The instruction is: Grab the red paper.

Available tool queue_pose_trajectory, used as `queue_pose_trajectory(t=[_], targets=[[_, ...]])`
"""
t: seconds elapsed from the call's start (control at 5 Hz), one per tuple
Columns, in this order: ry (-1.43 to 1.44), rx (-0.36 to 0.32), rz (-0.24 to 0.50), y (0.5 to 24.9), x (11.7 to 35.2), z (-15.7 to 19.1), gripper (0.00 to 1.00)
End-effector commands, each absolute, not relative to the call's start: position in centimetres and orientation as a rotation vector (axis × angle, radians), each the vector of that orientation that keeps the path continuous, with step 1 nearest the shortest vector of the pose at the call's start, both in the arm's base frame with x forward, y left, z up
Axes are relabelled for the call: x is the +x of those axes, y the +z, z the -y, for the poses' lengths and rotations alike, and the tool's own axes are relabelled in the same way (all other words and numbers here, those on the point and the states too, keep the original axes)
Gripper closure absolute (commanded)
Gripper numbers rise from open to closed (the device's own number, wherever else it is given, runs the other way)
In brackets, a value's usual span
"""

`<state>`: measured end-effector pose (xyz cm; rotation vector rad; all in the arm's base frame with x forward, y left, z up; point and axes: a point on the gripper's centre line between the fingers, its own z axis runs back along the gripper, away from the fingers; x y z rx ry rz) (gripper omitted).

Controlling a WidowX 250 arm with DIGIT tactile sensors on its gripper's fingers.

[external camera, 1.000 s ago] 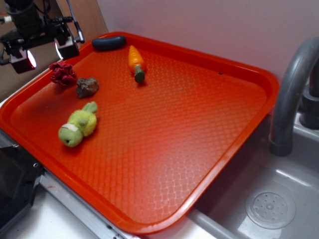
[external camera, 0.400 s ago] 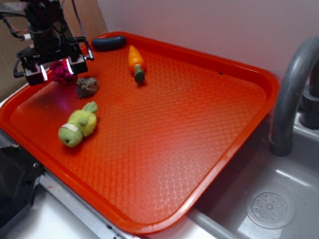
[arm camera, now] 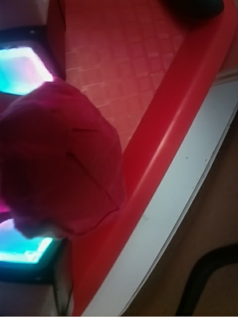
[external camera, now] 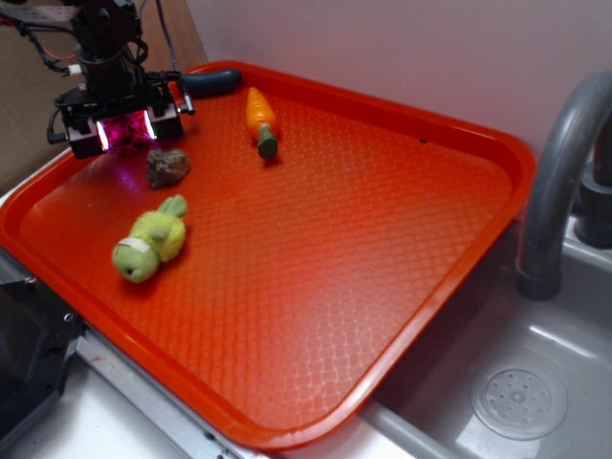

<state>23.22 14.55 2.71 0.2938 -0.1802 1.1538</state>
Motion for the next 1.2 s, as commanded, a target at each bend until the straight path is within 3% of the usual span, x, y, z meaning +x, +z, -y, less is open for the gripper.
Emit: queue_pose_trajectory(t=[0.0, 0.2, 0.6, 1.0], targets=[[1.101, 0.284, 0.216, 3.7, 23.8, -15.2, 1.00], [0.935, 0.209, 0.230, 7.1, 23.2, -13.0, 1.00], [0.535, 0.110, 0.228, 14.7, 21.2, -4.4, 1.00], [0.191, -0.087, 0.284, 21.7, 18.3, 0.6, 1.00]])
